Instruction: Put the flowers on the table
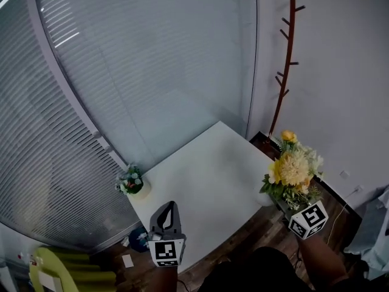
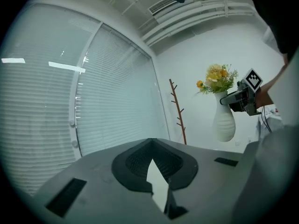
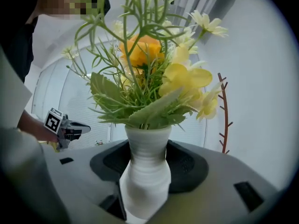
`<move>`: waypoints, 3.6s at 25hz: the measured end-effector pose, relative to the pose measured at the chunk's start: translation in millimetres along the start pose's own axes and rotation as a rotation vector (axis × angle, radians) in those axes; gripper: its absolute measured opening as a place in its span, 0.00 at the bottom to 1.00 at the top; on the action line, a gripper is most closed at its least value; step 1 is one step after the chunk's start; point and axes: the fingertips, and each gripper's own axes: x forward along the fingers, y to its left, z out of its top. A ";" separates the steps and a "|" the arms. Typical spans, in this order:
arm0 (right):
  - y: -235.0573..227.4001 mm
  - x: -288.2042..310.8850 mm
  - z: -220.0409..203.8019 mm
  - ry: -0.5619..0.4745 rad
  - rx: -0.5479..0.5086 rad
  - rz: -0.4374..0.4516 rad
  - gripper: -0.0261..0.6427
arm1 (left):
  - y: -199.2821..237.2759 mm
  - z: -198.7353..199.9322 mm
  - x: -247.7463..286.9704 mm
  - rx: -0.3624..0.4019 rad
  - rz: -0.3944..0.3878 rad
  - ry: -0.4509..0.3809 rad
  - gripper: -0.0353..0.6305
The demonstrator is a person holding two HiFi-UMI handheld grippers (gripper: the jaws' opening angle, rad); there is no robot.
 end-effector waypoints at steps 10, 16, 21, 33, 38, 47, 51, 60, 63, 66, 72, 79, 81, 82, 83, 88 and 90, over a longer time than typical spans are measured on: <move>3.0 73.3 13.9 -0.039 -0.031 0.115 0.42 | 18.7 -2.2 13.6 0.015 0.048 0.047 0.05; 7.7 122.8 26.2 -0.068 -0.068 0.205 0.42 | 55.1 -10.8 16.4 -0.041 0.159 0.074 0.05; 8.6 150.0 30.6 -0.052 -0.072 0.298 0.42 | 69.3 -1.7 15.0 -0.058 0.252 0.081 0.05; 42.6 213.2 55.2 -0.035 -0.122 0.543 0.42 | 97.9 17.1 -14.7 -0.149 0.495 0.112 0.05; 56.6 248.6 27.2 -0.052 -0.127 0.639 0.42 | 103.6 -12.6 -1.6 -0.146 0.562 0.138 0.05; 64.1 278.3 55.8 -0.007 -0.154 0.746 0.42 | 115.3 23.8 19.5 -0.169 0.634 0.143 0.05; 70.9 286.2 71.1 0.014 -0.168 0.787 0.42 | 120.9 39.5 27.7 -0.179 0.646 0.152 0.05; 73.7 285.1 56.4 0.037 -0.157 0.807 0.42 | 101.8 32.9 40.2 -0.181 0.645 0.194 0.05; 72.5 288.3 40.6 0.064 -0.168 0.817 0.42 | 97.0 22.3 46.5 -0.205 0.653 0.202 0.05; 72.4 290.3 26.8 0.072 -0.166 0.827 0.42 | 90.8 9.2 53.4 -0.204 0.649 0.215 0.05; 72.0 293.8 23.3 0.063 -0.163 0.829 0.42 | 85.8 1.1 63.7 -0.230 0.650 0.214 0.05; 79.1 298.6 8.2 0.094 -0.135 0.839 0.42 | 85.4 -7.8 70.1 -0.253 0.641 0.203 0.05; 81.7 299.3 2.0 0.099 -0.131 0.847 0.42 | 84.2 -12.5 69.6 -0.257 0.642 0.210 0.05; 82.8 299.8 -2.8 0.103 -0.131 0.849 0.42 | 83.9 -15.9 69.0 -0.259 0.642 0.216 0.05; 83.7 300.4 -7.8 0.105 -0.138 0.854 0.42 | 84.0 -19.4 68.4 -0.260 0.642 0.222 0.05; 87.8 306.5 -20.3 0.095 -0.153 0.863 0.42 | 84.7 -34.4 64.9 -0.269 0.645 0.240 0.05; 90.9 308.7 -26.3 0.106 -0.158 0.869 0.42 | 86.5 -40.0 64.6 -0.271 0.647 0.241 0.05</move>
